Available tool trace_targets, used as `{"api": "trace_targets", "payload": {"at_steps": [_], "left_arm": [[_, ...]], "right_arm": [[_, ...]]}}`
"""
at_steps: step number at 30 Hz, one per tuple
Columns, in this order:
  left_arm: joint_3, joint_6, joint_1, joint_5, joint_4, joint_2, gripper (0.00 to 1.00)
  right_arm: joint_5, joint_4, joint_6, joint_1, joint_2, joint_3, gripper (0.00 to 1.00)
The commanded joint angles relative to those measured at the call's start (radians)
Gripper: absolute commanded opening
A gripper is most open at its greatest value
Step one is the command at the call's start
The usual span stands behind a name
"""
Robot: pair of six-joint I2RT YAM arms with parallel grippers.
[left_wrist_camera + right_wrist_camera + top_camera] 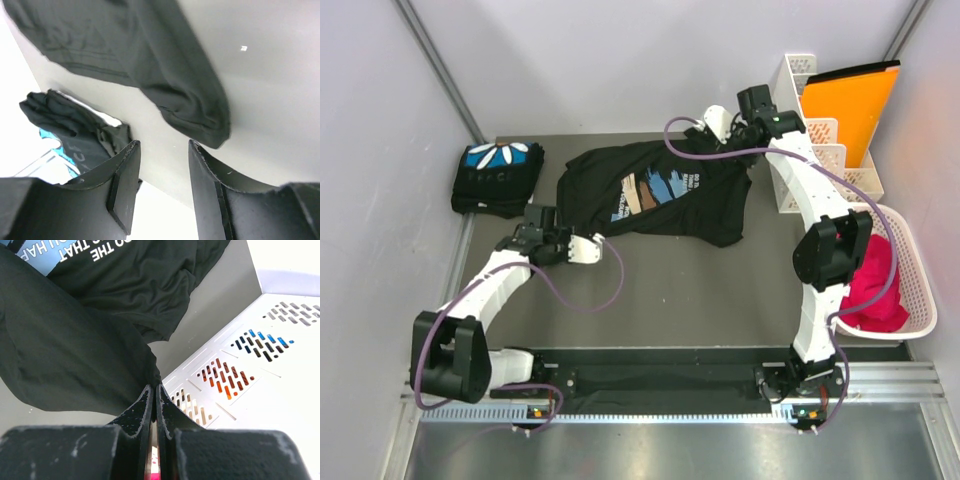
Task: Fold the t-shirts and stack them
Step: Flatten the tshirt out
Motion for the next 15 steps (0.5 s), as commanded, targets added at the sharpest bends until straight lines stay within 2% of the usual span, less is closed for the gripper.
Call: {"api": "trace_targets", "payload": {"at_steps": [1, 5, 15], "left_arm": [[-0.014, 0.054, 0.004, 0.049, -0.125, -0.004, 0.5], [-0.037, 0.094, 0.004, 0.03, -0.165, 0.008, 0.57], [-0.175, 0.171, 0.004, -0.048, -0.019, 0.016, 0.57]], "right_arm": [[0.001, 0.022, -0.007, -0.005, -0.029, 0.053, 0.0], [0.004, 0.019, -0.013, -0.005, -0.014, 0.066, 0.0], [0.005, 0.025, -0.013, -0.005, -0.003, 0.073, 0.0]]}}
